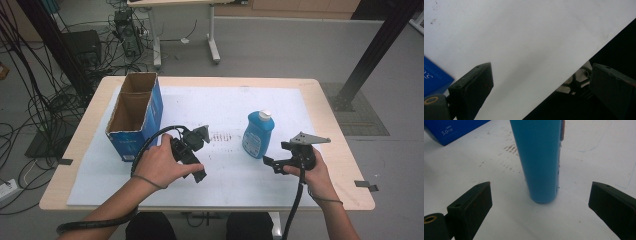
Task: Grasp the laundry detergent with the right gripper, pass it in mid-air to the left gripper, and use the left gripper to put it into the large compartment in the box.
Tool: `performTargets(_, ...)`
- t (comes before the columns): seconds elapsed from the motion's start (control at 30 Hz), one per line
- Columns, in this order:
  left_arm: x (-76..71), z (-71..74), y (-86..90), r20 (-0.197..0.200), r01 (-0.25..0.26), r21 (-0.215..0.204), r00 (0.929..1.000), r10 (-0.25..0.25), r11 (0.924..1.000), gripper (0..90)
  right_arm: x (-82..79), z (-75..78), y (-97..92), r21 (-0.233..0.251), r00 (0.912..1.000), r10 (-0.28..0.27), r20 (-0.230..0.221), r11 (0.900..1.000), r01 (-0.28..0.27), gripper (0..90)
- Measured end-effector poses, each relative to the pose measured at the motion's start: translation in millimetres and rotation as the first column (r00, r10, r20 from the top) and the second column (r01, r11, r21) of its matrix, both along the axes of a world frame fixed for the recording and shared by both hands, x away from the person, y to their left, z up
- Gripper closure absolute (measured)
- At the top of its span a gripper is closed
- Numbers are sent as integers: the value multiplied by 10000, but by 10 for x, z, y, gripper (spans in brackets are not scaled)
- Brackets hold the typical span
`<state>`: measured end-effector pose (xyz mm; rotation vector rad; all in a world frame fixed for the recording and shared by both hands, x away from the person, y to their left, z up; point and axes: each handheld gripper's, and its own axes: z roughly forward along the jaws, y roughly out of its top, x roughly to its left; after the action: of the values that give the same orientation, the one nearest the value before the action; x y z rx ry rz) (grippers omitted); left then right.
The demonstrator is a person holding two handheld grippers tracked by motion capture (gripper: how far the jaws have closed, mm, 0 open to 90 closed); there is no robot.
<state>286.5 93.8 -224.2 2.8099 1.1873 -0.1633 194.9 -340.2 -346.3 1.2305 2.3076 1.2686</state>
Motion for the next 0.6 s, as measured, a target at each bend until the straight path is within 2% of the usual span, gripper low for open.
performTargets(0.6,9,7,-19,46,52,10,10000,-52,10000,55,3,-4,-26,18,10000,-36,-29,10000,36,46)
